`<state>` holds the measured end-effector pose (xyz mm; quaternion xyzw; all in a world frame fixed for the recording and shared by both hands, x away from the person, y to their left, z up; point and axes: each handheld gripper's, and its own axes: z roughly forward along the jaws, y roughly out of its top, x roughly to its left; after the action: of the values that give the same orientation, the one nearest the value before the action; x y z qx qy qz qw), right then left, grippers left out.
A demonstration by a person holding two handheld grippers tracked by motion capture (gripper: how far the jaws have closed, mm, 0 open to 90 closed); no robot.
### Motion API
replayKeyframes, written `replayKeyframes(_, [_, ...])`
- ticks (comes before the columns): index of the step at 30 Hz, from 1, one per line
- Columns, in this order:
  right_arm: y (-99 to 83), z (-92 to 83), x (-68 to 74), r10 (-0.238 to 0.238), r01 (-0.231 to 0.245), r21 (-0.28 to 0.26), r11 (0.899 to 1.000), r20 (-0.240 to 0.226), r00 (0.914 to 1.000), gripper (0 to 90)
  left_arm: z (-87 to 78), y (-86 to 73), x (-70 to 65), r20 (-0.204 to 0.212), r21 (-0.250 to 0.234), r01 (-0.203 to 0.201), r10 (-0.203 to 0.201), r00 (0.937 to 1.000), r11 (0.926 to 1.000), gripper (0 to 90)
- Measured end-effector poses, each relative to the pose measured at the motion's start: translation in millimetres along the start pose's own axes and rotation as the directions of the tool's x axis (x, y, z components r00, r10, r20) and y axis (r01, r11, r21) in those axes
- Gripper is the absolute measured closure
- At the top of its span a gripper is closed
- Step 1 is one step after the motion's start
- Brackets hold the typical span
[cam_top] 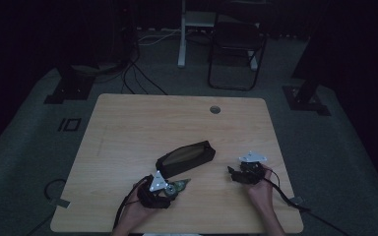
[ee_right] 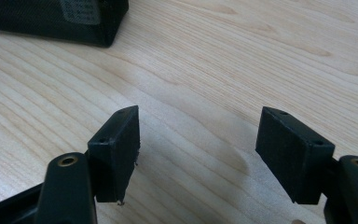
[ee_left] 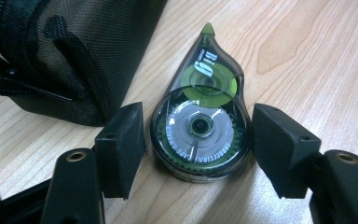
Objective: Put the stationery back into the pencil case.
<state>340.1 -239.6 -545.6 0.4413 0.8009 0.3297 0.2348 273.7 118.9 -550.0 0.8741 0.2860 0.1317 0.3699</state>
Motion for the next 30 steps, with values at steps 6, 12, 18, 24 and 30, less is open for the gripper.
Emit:
replayKeyframes(6, [-0.3, 2.0, 0.0, -0.010, 0.010, 0.009, 1.000, 0.011, 0.9999, 30.1, 0.7, 0.7, 0.4, 0.006, -0.001, -0.009, 0.009, 0.9999, 1.0000, 38.7])
replayKeyframes(12, [-0.7, 4.3, -0.3, -0.014, 0.014, 0.015, 1.000, 0.011, 0.9998, 29.9, 0.9, 0.5, 1.3, 0.013, -0.003, -0.015, 0.015, 0.9998, 0.9999, 38.8])
replayKeyframes(18, [-1.8, 5.2, -2.7, 0.005, -0.005, 0.008, 1.000, -0.001, 1.0000, 29.9, 1.5, 1.0, 1.4, 0.017, -0.003, -0.018, 0.018, 0.9997, 0.9998, 38.8])
replayKeyframes(24, [-3.0, 5.7, -5.7, 0.023, -0.023, 0.004, 1.000, -0.015, 0.9996, 29.9, 1.5, 1.2, 1.6, 0.020, -0.004, -0.022, 0.022, 0.9995, 0.9997, 39.2])
replayKeyframes(30, [-3.5, 5.9, -7.2, 0.032, -0.032, 0.003, 0.999, -0.020, 0.9993, 29.9, 1.4, 1.9, 1.7, 0.019, 0.001, -0.025, 0.025, 0.9995, 0.9997, 41.1])
